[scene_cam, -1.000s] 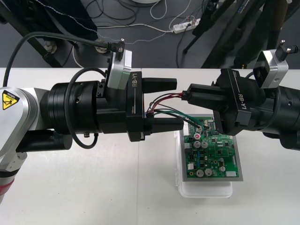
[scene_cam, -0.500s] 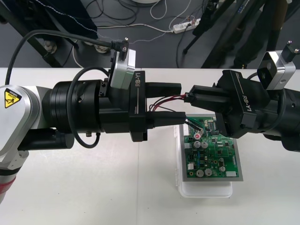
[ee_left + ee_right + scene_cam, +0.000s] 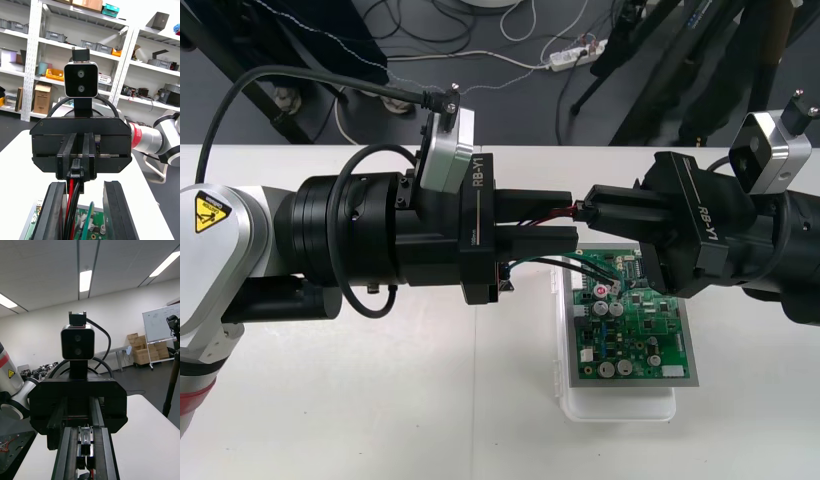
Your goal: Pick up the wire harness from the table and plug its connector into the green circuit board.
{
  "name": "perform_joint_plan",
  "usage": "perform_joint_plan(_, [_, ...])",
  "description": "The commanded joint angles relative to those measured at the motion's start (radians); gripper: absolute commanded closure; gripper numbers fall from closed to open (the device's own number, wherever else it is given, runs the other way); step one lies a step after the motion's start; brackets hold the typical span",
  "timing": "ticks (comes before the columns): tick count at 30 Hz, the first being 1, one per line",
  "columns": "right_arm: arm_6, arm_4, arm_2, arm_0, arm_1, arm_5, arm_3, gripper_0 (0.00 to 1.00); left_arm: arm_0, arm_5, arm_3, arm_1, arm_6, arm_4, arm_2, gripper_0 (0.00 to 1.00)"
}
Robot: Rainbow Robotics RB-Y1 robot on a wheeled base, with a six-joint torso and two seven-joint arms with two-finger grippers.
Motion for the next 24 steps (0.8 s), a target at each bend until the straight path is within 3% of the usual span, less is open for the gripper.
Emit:
perform_joint_plan(1, [0.023, -0.020, -0.023, 0.009, 0.015, -0.011, -0.037, 1.00, -0.036, 0.055, -0.026, 0.024, -0.043, -0.006, -0.018, 0.71])
perform_joint_plan(5, [0.025, -0.020, -0.020, 0.009, 0.015, -0.011, -0.037, 1.00, -0.037, 0.056, -0.026, 0.024, -0.045, -0.006, -0.020, 0.71])
perform_joint_plan(14, [0.026, -0.021, -0.014, 0.009, 0.015, -0.011, -0.037, 1.00, -0.036, 0.058, -0.026, 0.024, -0.046, -0.006, -0.020, 0.84])
perform_joint_plan(24, [0.028, -0.027, -0.014, 0.008, 0.015, -0.014, -0.037, 1.00, -0.037, 0.061, -0.023, 0.029, -0.046, -0.007, -0.020, 0.85])
